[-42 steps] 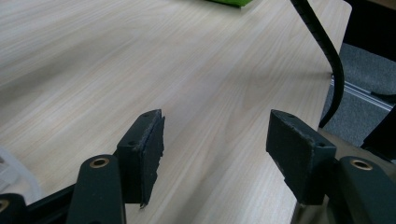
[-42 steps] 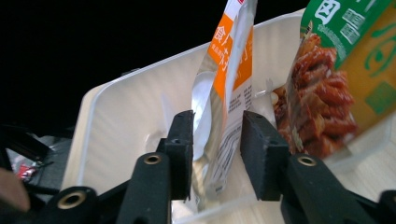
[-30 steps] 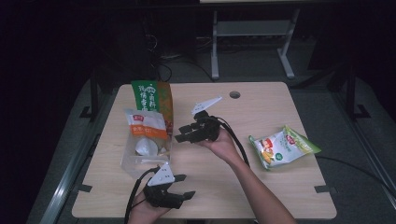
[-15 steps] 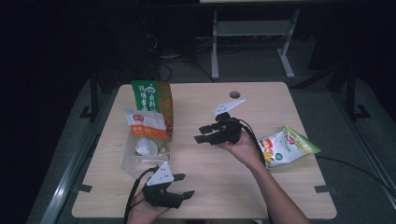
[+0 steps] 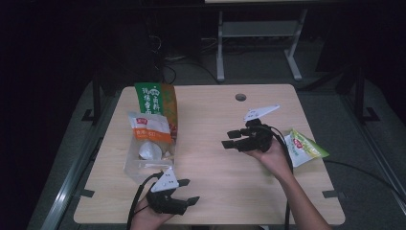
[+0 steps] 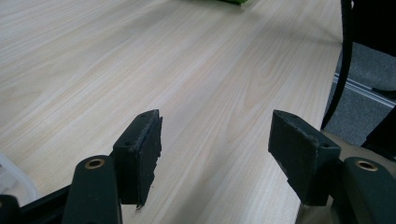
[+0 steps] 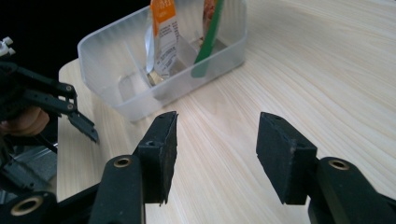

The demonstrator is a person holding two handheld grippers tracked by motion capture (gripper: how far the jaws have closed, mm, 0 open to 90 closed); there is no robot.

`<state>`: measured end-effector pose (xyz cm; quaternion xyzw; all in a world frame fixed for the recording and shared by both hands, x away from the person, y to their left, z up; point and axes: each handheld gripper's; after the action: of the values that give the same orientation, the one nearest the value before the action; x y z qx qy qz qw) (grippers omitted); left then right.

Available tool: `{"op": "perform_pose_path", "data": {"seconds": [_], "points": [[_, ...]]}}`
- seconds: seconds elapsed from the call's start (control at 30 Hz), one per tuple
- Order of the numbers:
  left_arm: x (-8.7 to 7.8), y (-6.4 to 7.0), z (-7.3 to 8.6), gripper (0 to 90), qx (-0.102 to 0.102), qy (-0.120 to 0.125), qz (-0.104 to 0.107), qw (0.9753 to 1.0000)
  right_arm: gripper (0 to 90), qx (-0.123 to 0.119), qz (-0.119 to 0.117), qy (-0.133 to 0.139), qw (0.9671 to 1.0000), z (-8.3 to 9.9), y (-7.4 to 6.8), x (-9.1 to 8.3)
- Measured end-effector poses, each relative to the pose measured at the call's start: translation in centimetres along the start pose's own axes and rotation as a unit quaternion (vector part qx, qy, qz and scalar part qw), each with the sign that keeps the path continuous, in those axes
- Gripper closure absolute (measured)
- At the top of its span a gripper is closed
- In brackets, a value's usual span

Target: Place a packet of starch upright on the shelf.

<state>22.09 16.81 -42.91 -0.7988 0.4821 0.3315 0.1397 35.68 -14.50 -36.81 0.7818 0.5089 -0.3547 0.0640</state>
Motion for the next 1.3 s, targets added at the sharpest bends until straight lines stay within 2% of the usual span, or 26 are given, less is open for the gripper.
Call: {"op": "perform_pose_path", "data": {"seconds": [0.33,0.63,0.87,1.07,1.2,1.23,1.3], "points": [[-0.3,-0.2,0.1,34.1,-0.004,0.005,-0.006,1.0,47.0,0.023,0.035,-0.013,0.999,3.1,0.9,-2.9],[0.1,-0.2,0.0,34.0,-0.002,0.001,0.0,1.0,47.4,0.055,0.066,-0.022,0.9961,6.1,2.0,-5.0],[0.0,-0.2,0.0,33.7,-0.001,0.001,0.001,1.0,47.2,0.069,0.085,-0.023,0.9937,7.8,2.6,-6.4],[-0.2,-0.3,0.0,33.7,-0.001,0.006,-0.003,1.0,46.4,0.08,0.107,-0.028,0.9907,9.1,2.7,-7.9],[-0.2,-0.2,0.0,33.7,0.0,0.008,-0.003,1.0,46.0,0.096,0.117,-0.029,0.9881,10.2,2.8,-8.9],[-0.2,-0.2,-0.1,33.7,0.001,0.008,-0.004,1.0,46.0,0.092,0.122,-0.027,0.9878,10.5,2.8,-9.1],[-0.1,-0.3,-0.1,33.7,0.003,0.006,-0.004,1.0,45.8,0.102,0.132,-0.032,0.9855,11.2,2.9,-9.7]]}}
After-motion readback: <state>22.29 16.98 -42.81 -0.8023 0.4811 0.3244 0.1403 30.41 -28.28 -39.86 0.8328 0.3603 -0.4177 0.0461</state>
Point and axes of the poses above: each handheld gripper's, and its own axes: x roughly forward along the jaws, z roughly out of its underside, y roughly to its right, and after that the axes turned 5 degrees about -y, right-handed
